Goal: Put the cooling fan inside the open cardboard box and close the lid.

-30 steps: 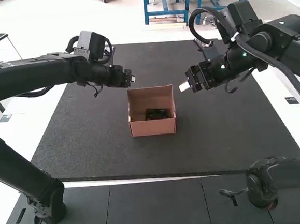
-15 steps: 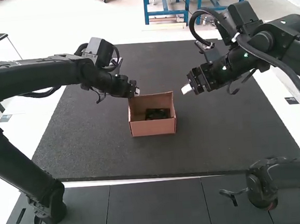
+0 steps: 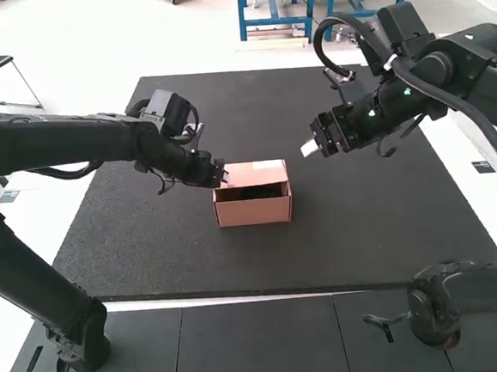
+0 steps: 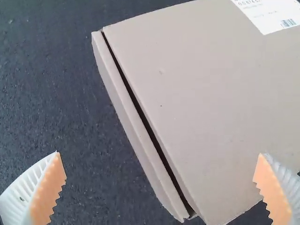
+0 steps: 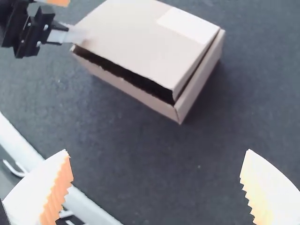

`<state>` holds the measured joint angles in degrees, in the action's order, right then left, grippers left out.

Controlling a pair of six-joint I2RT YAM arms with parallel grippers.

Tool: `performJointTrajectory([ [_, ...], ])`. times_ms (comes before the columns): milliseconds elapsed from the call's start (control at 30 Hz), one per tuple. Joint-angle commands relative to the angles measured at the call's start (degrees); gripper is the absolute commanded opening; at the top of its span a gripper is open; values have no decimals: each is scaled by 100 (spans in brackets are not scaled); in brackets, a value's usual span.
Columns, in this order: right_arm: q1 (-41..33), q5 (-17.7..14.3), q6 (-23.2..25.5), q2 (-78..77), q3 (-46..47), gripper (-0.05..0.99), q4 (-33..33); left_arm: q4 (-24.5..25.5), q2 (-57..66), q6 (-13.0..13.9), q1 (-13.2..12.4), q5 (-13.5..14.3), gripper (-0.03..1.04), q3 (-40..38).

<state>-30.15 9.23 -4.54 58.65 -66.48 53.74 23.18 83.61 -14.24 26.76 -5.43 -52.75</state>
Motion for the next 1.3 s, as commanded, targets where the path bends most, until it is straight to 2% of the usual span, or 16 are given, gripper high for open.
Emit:
performJointTrajectory([
  [0, 9, -53, 84, -135, -216, 81, -3, -138, 85, -44, 48, -63, 94, 151],
  [300, 9, -53, 190, -135, -146, 81, -3, -683, 366, -79, 48, -55, 94, 599],
  [467, 9, -53, 207, -179, -120, 81, -3, -780, 445, -79, 57, -46, 94, 661],
  [700, 9, -53, 278, -232, -102, 81, -3, 46, 59, -97, 31, -55, 94, 318],
  [833, 9, -53, 287, -302, -102, 81, -3, 178, -513, -237, 22, -46, 94, 54],
  [1033, 9, -62, 392, -407, -85, 81, -12, 688, -1102, -325, -5, -46, 94, -104],
  [1100, 1, -124, 454, -460, -49, 82, -21, 767, -1321, -334, -101, -37, 94, -69],
  [1267, 9, -502, 533, -548, 144, 82, -285, 793, -1814, -307, -409, 33, 94, 186],
])
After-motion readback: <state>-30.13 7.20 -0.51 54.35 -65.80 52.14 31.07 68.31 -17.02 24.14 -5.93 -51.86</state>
